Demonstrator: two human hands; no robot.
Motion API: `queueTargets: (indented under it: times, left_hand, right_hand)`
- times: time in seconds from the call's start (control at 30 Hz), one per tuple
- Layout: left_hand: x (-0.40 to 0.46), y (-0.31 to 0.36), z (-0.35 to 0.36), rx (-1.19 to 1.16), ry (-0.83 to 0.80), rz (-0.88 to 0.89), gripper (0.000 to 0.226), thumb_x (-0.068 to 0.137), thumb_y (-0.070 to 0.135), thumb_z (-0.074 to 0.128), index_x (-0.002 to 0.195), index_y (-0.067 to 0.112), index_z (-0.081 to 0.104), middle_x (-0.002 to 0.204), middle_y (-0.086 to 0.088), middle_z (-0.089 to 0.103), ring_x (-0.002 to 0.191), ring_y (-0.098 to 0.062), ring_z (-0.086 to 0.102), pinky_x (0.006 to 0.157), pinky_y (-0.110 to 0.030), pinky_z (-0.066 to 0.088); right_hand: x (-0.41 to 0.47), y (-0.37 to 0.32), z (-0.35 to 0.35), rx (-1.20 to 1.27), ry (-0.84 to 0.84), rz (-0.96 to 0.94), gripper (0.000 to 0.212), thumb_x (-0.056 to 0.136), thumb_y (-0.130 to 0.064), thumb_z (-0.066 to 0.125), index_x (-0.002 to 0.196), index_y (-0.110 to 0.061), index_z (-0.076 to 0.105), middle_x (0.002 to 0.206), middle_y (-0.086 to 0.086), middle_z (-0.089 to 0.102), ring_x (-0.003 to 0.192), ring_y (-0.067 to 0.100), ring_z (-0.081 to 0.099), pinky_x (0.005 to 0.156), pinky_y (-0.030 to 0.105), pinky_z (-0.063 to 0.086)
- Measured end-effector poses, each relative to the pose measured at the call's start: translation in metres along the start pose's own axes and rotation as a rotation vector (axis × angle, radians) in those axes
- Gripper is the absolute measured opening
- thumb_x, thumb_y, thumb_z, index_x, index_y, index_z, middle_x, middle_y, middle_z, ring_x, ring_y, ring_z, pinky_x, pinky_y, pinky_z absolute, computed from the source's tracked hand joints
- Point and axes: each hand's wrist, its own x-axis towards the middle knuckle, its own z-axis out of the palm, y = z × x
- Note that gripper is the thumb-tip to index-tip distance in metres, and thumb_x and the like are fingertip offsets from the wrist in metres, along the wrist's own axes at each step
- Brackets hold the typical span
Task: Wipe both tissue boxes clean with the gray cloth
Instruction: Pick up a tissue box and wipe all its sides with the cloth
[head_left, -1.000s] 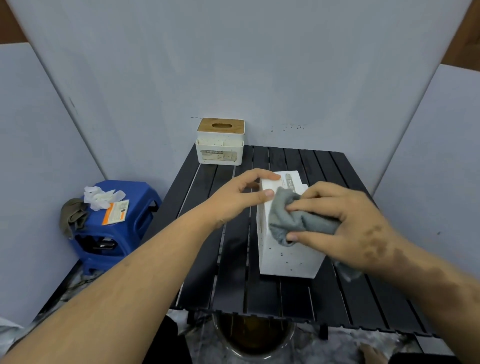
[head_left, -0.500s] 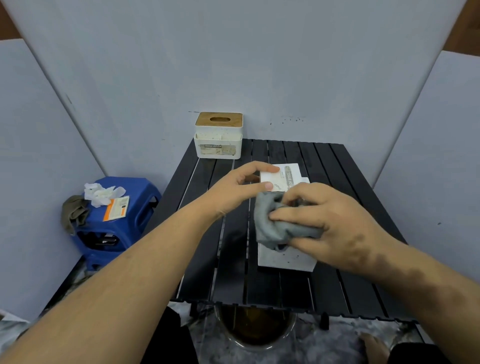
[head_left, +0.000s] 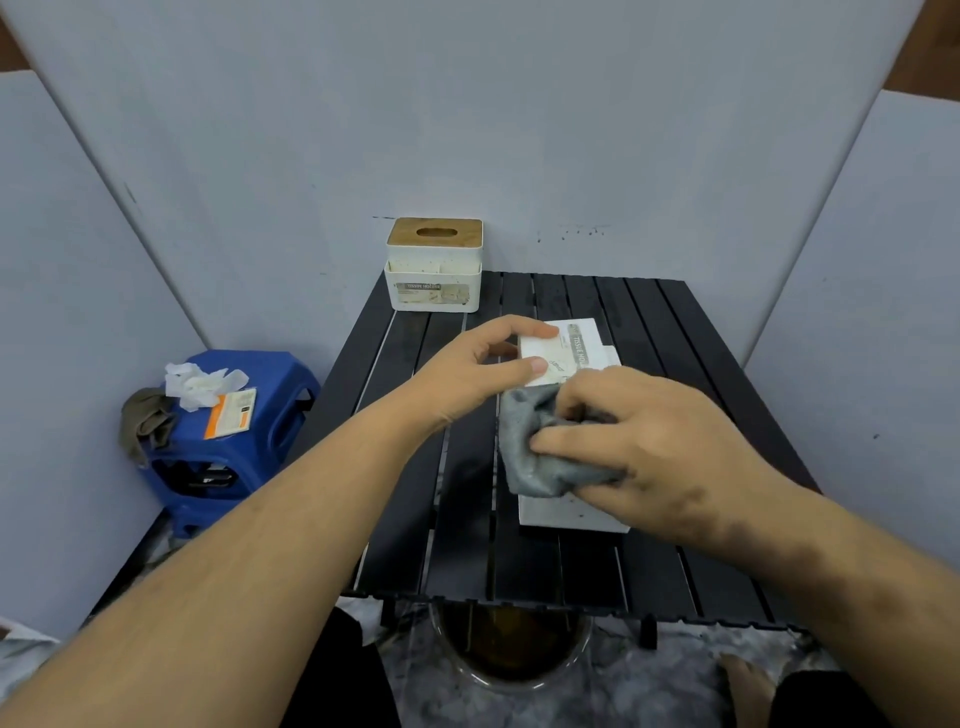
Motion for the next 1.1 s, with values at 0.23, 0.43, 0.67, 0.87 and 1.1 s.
queueTargets:
  times: [0.23,0.43,0.67,0.87,1.1]
  left_hand:
    - [-0.001,0.000,0.000,0.052,0.012,-0.015,0.028,0.092,0.027,0.072,0.118,0.039,0.071,0.126,0.004,0.069,0.122,-0.019,0.061,0.112,-0.040,0.048]
    - [0.003,-0.003,0.005,0.071,0.046,0.023,0.033,0.083,0.041,0.074,0.116,0.041,0.070,0.124,0.003,0.070,0.122,-0.021,0.061,0.112,-0.048,0.048]
    - [0.002,-0.002,0.003,0.076,0.030,0.010,0.034,0.081,0.043,0.074,0.116,0.042,0.071,0.122,0.005,0.070,0.122,-0.021,0.060,0.112,-0.047,0.048]
    - [0.004,-0.004,0.003,0.101,0.035,0.002,0.028,0.090,0.032,0.073,0.115,0.043,0.070,0.126,0.003,0.068,0.121,-0.017,0.060,0.110,-0.045,0.049]
    - [0.003,0.000,0.005,0.092,0.037,0.012,0.029,0.086,0.035,0.072,0.112,0.045,0.071,0.125,0.003,0.070,0.122,-0.018,0.061,0.112,-0.044,0.047]
  right_hand:
    - [-0.021,0.051,-0.047,0.226,-0.065,0.159,0.023,0.068,-0.024,0.082,0.091,-0.026,0.079,0.088,-0.007,0.064,0.077,0.008,0.064,0.065,0.024,0.052]
    - [-0.009,0.014,-0.021,0.066,-0.060,0.049,0.009,0.075,-0.027,0.071,0.082,-0.025,0.077,0.085,-0.003,0.058,0.070,0.012,0.056,0.053,0.029,0.050]
    - [-0.015,0.028,-0.027,0.007,-0.140,0.012,0.009,0.076,-0.026,0.068,0.081,-0.026,0.075,0.085,-0.002,0.055,0.065,0.016,0.052,0.049,0.029,0.045]
    - [-0.020,0.037,-0.042,0.130,-0.119,0.131,0.017,0.071,-0.026,0.076,0.088,-0.029,0.078,0.088,-0.009,0.054,0.070,0.007,0.057,0.056,0.027,0.050]
    - [-0.014,0.037,-0.026,0.282,-0.081,0.155,0.018,0.074,-0.023,0.080,0.092,-0.024,0.078,0.091,-0.004,0.061,0.074,0.011,0.061,0.061,0.030,0.052]
